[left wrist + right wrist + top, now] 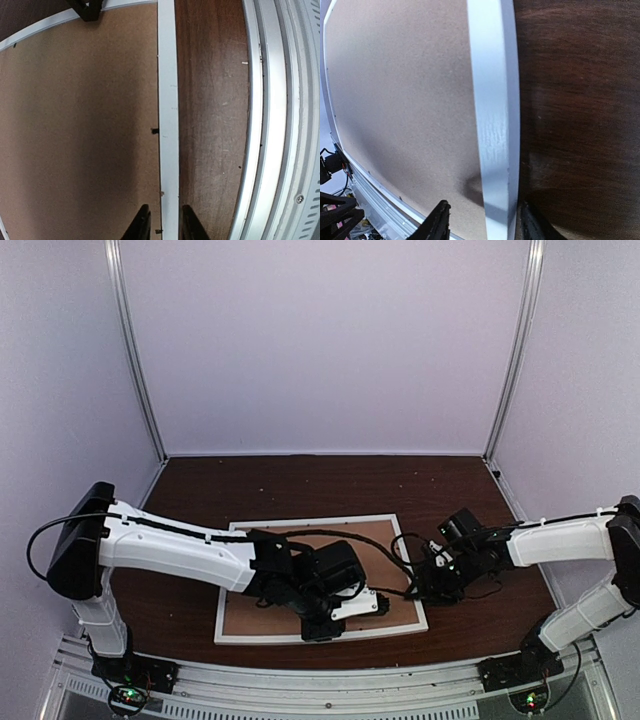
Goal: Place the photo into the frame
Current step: Pick up the photo frame from the center of the board.
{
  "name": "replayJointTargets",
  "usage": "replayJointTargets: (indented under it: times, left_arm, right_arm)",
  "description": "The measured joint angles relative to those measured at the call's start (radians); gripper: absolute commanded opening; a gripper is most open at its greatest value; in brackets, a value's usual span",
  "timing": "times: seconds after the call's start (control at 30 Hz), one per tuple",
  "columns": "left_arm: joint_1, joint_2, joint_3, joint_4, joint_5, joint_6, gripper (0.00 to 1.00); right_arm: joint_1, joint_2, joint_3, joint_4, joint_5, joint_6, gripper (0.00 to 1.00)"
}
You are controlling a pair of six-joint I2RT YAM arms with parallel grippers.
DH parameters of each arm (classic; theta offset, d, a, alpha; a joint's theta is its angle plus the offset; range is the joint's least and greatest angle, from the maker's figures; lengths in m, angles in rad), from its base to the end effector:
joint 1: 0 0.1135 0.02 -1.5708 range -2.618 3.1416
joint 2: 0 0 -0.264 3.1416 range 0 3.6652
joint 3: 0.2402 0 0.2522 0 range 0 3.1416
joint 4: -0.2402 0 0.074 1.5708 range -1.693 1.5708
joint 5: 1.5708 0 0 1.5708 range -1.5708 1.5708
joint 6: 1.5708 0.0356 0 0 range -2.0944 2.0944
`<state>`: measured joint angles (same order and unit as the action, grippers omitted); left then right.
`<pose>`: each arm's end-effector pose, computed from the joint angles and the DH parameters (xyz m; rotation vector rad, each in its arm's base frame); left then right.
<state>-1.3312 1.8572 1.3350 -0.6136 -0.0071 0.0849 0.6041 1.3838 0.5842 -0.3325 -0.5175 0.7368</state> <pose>0.0911 -0.3720 0.1972 1.7955 2.1005 -0.3484 0.1787 0.1447 0.1441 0.0219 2.9512 1.0191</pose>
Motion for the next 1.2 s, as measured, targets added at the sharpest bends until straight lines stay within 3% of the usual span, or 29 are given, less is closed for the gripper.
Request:
replayJointTargets:
  times: [0.3,0.43,0.63,0.93,1.2]
  left_arm:
    - [0.008,0.0,-0.009,0.01,-0.01,-0.031,0.62]
    - [0.012,-0.013,-0.052,0.009,-0.024,-0.05,0.74]
    - [0.012,-0.042,-0.106,0.006,-0.038,-0.077,0.8]
    - [0.01,-0.086,-0.152,0.029,-0.099,-0.098,0.83]
    - [-0.041,-0.097,-0.152,0.067,-0.206,-0.03,0.84]
  right_arm:
    - [0.087,0.033,0.084,-0.171,0.191,-0.031,0.34]
    - [0.127,0.073,0.141,-0.228,0.257,-0.039,0.19]
    - [0.16,0.11,0.206,-0.303,0.32,-0.049,0.0]
    - [0.16,0.116,0.304,-0.435,0.346,-0.061,0.0]
    - [0.159,0.116,0.396,-0.529,0.328,-0.06,0.0]
